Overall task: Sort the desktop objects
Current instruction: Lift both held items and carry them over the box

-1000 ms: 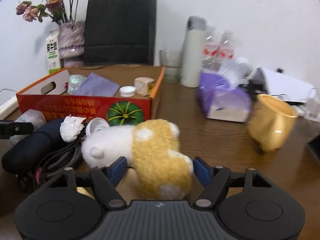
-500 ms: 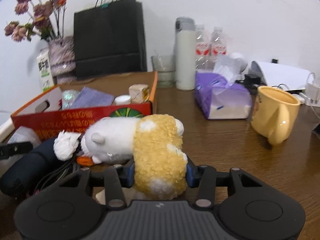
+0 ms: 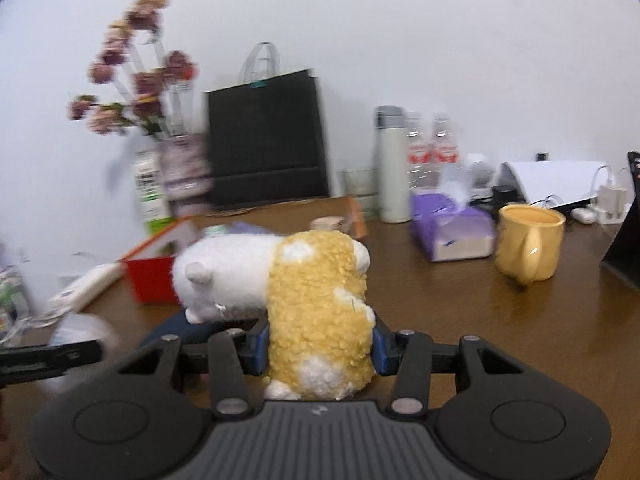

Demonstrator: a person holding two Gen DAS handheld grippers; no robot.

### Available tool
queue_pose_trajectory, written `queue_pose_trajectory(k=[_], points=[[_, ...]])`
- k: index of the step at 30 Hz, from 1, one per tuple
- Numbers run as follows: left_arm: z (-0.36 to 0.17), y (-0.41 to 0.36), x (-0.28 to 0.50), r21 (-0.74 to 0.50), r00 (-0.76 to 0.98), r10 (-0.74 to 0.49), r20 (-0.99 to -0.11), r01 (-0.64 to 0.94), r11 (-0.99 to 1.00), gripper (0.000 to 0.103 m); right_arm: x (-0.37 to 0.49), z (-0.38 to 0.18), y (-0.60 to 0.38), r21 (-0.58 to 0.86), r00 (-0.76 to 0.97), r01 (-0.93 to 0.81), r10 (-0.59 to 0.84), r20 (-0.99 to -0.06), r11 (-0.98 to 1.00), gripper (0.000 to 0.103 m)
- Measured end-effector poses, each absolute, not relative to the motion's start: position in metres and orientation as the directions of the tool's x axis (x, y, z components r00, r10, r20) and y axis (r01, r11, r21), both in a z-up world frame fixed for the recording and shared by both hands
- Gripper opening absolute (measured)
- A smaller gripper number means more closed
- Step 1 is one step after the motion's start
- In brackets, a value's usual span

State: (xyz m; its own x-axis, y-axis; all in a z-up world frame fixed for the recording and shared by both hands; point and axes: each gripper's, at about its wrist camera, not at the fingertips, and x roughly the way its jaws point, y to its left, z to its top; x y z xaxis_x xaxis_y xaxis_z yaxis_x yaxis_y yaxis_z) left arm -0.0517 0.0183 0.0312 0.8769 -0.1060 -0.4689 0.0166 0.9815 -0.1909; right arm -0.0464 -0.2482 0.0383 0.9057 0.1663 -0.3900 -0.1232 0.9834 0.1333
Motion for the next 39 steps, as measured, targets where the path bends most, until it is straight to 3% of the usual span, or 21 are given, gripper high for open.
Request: queue_pose_trajectory(k=[9, 14, 24, 29, 35, 39], points=[[0.018, -0.022, -0.134, -0.122, 0.885, -0.139, -0.445, 0.094, 0.988, 0.068, -0.136, 0.006, -0.214, 0.136, 0.879, -0.175, 0.217, -0.425, 0.975, 0.046], [0.026, -0.025, -0.139, -0.101, 0.908, -0.128, -0.400, 0.096, 0.990, 0.068, -0.146, 0.012, -0.212, 0.108, 0.899, -0.172, 0.201, -0.389, 0.979, 0.046], [0.027, -0.019, -0.128, -0.131, 0.913, -0.129, -0.388, 0.084, 0.988, 0.068, -0.129, 0.006, -0.221, 0.135, 0.897, -0.138, 0.182, -0.402, 0.981, 0.046], [0.046, -0.010, -0.099, -0.149, 0.919, -0.140, -0.370, 0.091, 0.985, 0.068, -0.105, 0.019, -0.230, 0.140, 0.909, -0.120, 0.166, -0.383, 0.983, 0.046], [0.102, 0.008, -0.028, -0.159, 0.953, -0.172, -0.249, 0.135, 0.978, 0.068, -0.045, 0.063, -0.230, 0.040, 0.948, -0.135, 0.141, -0.285, 0.990, 0.046], [0.135, 0.015, 0.040, -0.146, 0.933, -0.187, -0.307, 0.149, 0.978, 0.068, 0.017, 0.105, -0.240, 0.095, 0.934, -0.177, 0.198, -0.298, 0.980, 0.046]])
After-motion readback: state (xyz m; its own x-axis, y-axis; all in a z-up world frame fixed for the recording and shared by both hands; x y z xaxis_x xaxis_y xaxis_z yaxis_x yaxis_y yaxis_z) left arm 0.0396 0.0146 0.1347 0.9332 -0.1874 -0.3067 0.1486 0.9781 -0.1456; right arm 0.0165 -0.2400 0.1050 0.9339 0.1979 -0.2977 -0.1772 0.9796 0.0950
